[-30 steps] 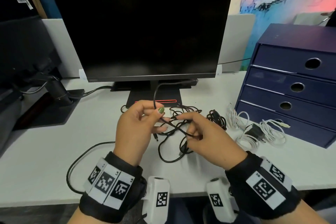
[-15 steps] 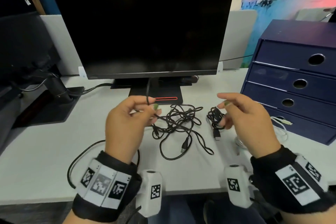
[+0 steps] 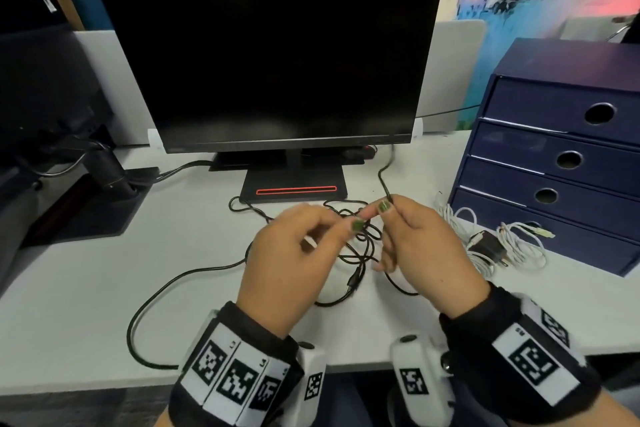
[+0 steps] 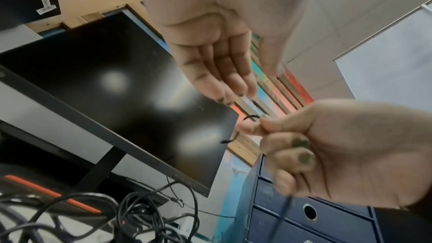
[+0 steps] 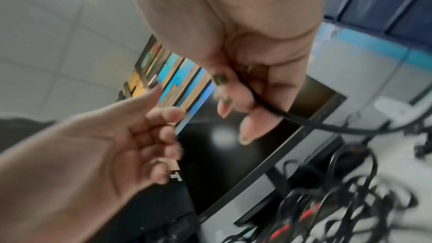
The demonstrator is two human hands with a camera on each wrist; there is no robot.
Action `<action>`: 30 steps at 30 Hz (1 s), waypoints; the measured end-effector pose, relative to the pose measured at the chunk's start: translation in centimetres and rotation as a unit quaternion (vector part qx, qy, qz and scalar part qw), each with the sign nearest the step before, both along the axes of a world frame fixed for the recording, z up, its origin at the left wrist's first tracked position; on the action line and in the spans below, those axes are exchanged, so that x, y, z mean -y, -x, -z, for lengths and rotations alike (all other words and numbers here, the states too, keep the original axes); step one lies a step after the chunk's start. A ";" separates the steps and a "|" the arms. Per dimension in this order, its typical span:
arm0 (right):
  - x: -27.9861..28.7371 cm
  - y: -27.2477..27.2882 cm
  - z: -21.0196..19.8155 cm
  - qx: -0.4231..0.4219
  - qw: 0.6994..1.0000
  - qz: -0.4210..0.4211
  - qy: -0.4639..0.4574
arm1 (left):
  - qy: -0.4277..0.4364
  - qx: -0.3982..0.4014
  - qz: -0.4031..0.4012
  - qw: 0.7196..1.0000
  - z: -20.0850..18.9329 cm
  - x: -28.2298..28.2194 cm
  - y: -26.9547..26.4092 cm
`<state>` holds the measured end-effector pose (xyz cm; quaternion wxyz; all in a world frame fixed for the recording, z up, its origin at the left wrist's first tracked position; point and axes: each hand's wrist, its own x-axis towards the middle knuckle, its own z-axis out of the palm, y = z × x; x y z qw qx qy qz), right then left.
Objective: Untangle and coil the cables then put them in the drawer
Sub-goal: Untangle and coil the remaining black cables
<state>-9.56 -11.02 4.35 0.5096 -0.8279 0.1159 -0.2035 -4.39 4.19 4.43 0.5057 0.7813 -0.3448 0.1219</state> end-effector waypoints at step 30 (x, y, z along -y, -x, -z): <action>-1.4 -1.3 1.3 -0.035 0.982 -0.178 0.043 | 0.211 -0.214 0.244 0.922 0.2 -0.3 -1.0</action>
